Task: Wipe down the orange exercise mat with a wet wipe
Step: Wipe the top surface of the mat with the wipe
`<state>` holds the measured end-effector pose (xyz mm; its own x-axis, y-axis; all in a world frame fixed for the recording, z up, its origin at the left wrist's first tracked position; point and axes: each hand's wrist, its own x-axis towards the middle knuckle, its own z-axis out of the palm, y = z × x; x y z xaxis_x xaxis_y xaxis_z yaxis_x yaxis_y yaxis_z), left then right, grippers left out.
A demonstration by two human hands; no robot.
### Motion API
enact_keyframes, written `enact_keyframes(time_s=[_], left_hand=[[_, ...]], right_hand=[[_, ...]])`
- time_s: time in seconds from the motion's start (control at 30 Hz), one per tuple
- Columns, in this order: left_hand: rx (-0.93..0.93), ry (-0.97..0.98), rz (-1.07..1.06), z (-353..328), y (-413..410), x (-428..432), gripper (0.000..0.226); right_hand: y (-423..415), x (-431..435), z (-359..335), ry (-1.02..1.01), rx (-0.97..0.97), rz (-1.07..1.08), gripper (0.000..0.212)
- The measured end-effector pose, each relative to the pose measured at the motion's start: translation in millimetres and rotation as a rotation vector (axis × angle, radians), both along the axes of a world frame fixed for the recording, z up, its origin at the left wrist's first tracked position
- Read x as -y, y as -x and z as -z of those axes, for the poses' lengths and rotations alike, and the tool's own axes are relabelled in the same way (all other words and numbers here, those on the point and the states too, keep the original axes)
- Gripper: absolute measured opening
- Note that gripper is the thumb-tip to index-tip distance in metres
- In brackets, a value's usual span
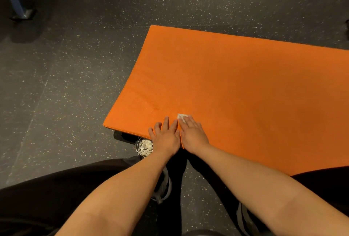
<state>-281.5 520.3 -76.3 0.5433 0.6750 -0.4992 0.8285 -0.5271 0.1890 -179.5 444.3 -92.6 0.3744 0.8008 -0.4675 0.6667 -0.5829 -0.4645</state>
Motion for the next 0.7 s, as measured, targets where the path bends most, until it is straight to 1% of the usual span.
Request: enact_keyframes(time_s=[0.07,0.1,0.2,0.23,0.27,0.37,0.43,0.5,0.6,0.63,0.7], left_hand=[[0.006,-0.009,-0.006,-0.3,-1.2,-1.1,0.048],[0.001,-0.017,-0.004,-0.3,-2.0,-1.5,0.048],[-0.023,-0.038,-0.005,0.1,-5.8,-3.9,0.046],[-0.027,-0.037,-0.014,0.2,-7.7,-5.1,0.046],[-0.028,-0.038,-0.023,0.3,-9.8,-6.6,0.045],[-0.012,-0.046,-0.042,0.9,-15.4,-13.2,0.045],[-0.003,-0.048,-0.054,2.7,-17.8,-20.6,0.045],[-0.023,-0.054,-0.07,4.5,-19.3,-29.3,0.046],[-0.028,-0.055,-0.09,6.5,-20.9,-36.5,0.049],[-0.021,-0.063,-0.084,7.7,-20.5,-36.9,0.05],[-0.006,-0.083,-0.083,11.1,-18.7,-38.2,0.05]], right_hand=[[-9.0,0.8,3.4,-0.012,0.002,-0.073,0.055],[-15.2,-0.1,6.1,0.006,0.015,-0.052,0.055],[-28.1,-7.3,10.1,0.121,0.058,0.16,0.057],[-27.7,-11.6,9.2,0.132,0.045,0.199,0.058],[-24.8,-15.8,7.7,0.115,0.021,0.191,0.057],[-12.0,-20.5,4.4,0.007,-0.047,-0.017,0.055],[-17.6,-20.7,8.3,-0.022,-0.023,-0.099,0.054],[-32.7,-25.5,15.7,0.016,0.019,-0.047,0.055],[-55.7,-39.6,22.5,0.145,0.048,0.19,0.06],[-57.5,-46.3,23.3,0.169,0.046,0.228,0.061],[-47.3,-59.6,20.7,0.14,0.009,0.175,0.062]])
